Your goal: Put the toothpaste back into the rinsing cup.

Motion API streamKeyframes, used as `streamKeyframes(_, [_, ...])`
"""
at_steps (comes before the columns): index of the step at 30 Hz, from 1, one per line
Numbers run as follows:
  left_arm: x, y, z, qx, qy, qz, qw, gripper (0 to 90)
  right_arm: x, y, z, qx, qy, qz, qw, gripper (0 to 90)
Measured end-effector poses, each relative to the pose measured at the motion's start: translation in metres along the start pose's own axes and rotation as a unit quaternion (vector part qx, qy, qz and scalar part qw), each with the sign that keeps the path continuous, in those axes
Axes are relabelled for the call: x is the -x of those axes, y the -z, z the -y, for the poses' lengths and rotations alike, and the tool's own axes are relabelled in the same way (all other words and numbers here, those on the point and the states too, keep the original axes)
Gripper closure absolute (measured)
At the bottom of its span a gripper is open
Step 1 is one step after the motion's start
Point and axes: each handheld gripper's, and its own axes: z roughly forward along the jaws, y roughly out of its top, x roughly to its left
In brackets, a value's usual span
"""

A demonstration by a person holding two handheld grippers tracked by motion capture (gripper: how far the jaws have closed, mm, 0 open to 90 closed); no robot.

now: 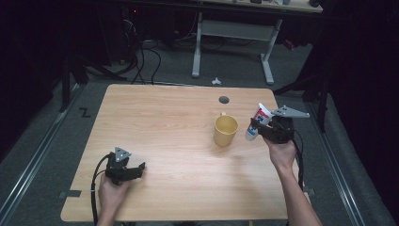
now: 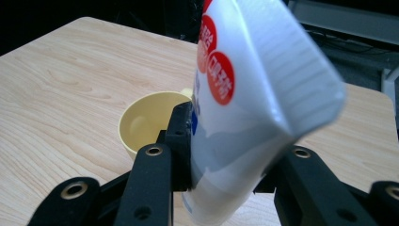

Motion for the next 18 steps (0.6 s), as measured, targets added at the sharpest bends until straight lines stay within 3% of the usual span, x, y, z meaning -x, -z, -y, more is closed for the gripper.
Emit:
streamKeyframes(6, [0.0, 0.0, 0.0, 0.0, 0.0, 0.0, 1.0, 19.3, -0.003, 0.003, -0.007, 0.013, 0.001, -0.014, 0.9998, 67.0])
streamKeyframes(18, [0.0, 0.0, 0.0, 0.0, 0.0, 0.0, 1.0, 19.3, -0.014, 0.004, -0.023, 0.014, 0.019, -0.028, 0.9993, 67.1])
